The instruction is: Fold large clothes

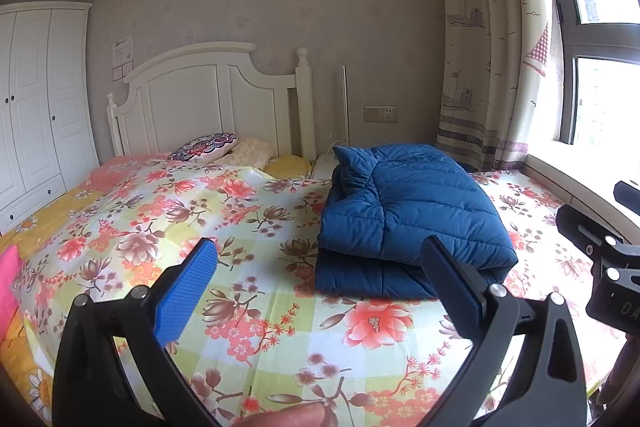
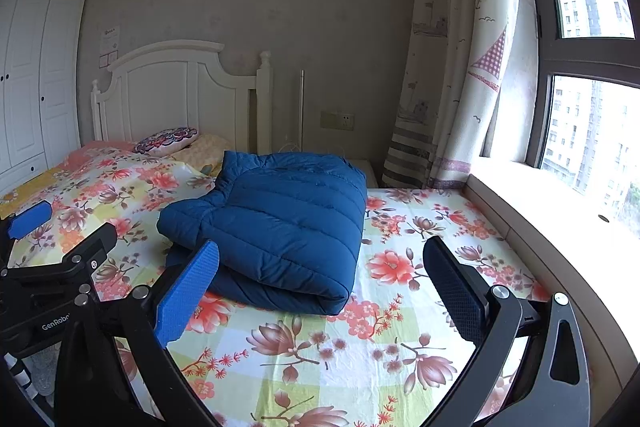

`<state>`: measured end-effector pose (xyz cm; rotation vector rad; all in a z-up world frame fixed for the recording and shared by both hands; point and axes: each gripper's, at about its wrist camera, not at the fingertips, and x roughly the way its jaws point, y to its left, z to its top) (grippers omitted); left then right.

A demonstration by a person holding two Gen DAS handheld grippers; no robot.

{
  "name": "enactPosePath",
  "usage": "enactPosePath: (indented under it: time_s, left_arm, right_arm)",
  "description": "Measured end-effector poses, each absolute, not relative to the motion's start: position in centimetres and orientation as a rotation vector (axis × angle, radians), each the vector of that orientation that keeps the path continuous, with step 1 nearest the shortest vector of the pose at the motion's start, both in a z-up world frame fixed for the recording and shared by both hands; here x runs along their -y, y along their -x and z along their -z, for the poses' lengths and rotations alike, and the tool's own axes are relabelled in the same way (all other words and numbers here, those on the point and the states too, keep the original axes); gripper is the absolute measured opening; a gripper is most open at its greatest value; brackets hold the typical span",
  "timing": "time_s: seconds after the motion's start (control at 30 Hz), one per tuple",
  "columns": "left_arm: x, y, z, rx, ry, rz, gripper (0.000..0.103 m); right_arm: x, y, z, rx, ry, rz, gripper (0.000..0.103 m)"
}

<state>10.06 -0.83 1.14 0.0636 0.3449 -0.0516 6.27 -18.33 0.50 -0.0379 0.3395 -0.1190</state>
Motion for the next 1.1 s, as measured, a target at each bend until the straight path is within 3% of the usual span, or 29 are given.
enactPosePath:
  time_s: [0.83, 1.1]
  left_arm:
    - [0.0, -8.6, -1.8, -0.283, -0.050, 0.055, 0.101]
    - [-4.0, -16.1, 0.9, -0.556, -0.071, 0.097, 0.101]
  right_arm:
    - [18.5, -5.7, -1.0, -0.326, 0.050, 0.099, 0.098]
    - [22.0, -9.1, 0.6, -0.423, 0.059, 0.047, 0.098]
